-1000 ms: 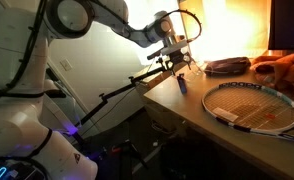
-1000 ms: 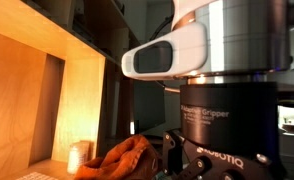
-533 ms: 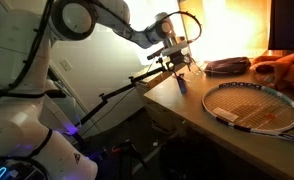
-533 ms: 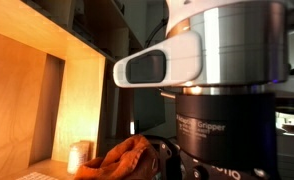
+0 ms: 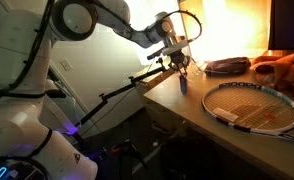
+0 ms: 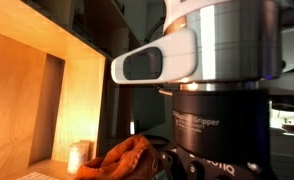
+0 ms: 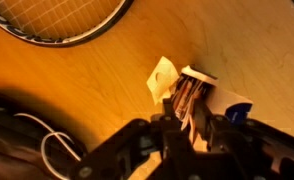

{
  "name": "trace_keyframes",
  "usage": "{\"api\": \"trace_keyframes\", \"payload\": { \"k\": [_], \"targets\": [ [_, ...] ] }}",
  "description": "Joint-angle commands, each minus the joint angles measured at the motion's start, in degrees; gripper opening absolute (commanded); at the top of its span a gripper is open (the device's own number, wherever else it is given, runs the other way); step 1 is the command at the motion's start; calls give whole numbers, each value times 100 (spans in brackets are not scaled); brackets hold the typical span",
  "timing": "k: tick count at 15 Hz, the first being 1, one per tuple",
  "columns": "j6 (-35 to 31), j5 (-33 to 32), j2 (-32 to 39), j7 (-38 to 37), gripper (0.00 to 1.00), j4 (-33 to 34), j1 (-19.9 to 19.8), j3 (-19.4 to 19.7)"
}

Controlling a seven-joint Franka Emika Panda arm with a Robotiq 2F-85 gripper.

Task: Pick up two strips from the blue box and put them on the table.

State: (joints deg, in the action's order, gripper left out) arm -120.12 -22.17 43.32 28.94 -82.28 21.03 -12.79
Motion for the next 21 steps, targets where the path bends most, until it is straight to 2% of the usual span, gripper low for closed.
{"api": "trace_keyframes", "payload": {
  "k": [1, 8, 21],
  "targets": [
    [228, -52, 38, 2, 1, 202, 60, 54],
    [154, -171, -111, -135, 1, 131, 133, 116],
    [-340, -908, -1225, -646, 1, -570, 458, 106]
  ]
}}
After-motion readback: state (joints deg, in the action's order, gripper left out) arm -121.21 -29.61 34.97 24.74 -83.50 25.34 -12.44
